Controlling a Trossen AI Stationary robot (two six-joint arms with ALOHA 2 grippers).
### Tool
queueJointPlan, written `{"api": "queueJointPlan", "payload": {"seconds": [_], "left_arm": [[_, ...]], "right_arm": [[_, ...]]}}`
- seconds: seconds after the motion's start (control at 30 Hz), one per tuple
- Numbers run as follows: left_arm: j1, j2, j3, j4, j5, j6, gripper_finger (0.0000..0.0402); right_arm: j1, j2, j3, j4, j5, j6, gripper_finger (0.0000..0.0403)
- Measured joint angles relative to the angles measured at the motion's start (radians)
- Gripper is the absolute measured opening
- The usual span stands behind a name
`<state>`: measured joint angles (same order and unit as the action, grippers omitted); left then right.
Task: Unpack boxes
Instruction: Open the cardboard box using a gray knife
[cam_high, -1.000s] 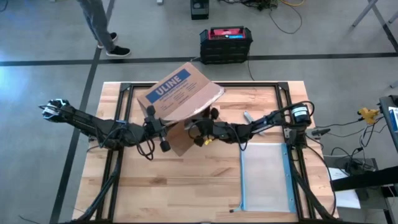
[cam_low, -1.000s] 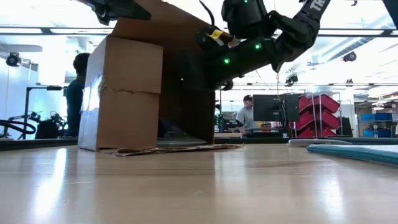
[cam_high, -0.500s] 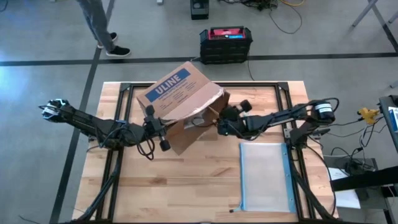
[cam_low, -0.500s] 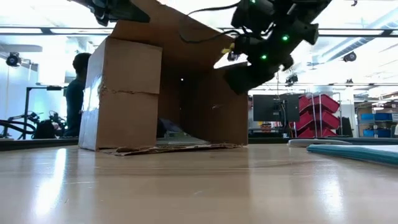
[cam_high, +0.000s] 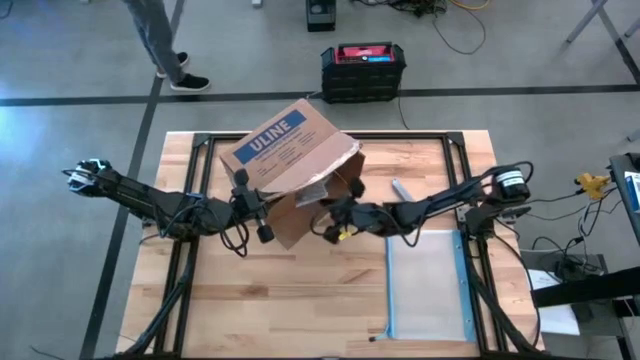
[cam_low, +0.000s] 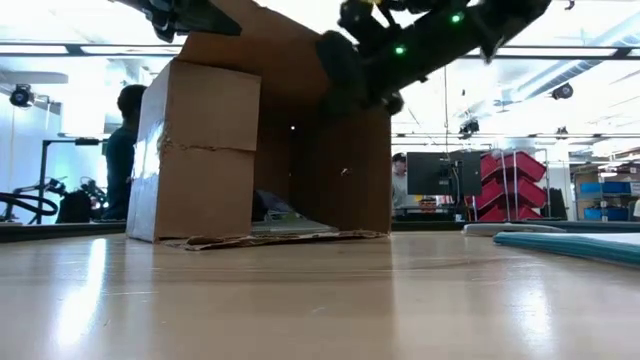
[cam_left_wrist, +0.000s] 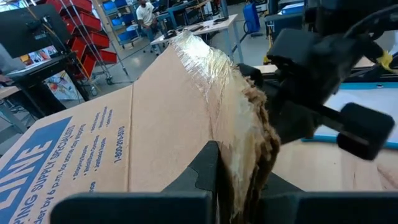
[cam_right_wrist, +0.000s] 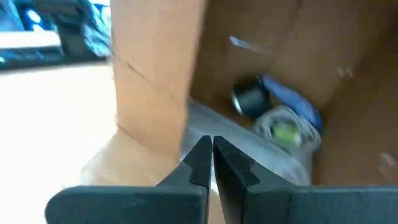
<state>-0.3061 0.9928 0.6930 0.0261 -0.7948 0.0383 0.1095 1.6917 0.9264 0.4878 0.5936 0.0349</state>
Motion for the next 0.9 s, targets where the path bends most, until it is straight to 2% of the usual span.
{"api": "queueJointPlan", "payload": {"seconds": [0.13, 0.27, 0.4, 0.47, 0.7, 0.8, 0.9], "left_arm": [[0.0, 0.0, 0.0, 0.001, 0.0, 0.0, 0.0], [0.0, 0.0, 0.0, 0.008, 0.001, -0.012, 0.0], [0.0, 0.0, 0.0, 0.017, 0.025, -0.02, 0.0], [0.0, 0.0, 0.0, 0.019, 0.026, -0.02, 0.0], [0.0, 0.0, 0.0, 0.019, 0.025, -0.016, 0.0], [0.0, 0.0, 0.0, 0.016, 0.023, -0.015, 0.0], [0.0, 0.0, 0.0, 0.015, 0.022, -0.015, 0.0]], "right_arm": [[-0.027, 0.099, 0.0, 0.211, -0.001, -0.12, 0.0], [-0.074, 0.175, 0.032, 0.311, -0.028, -0.135, 0.0], [-0.104, 0.236, 0.098, 0.311, -0.186, -0.12, 0.0], [-0.108, 0.267, 0.14, 0.31, -0.231, -0.127, 0.0], [-0.083, 0.323, 0.253, 0.228, -0.284, -0.212, 0.0], [-0.062, 0.301, 0.266, 0.15, -0.252, -0.211, 0.0], [-0.058, 0.257, 0.252, 0.071, -0.15, -0.195, 0.0]]}}
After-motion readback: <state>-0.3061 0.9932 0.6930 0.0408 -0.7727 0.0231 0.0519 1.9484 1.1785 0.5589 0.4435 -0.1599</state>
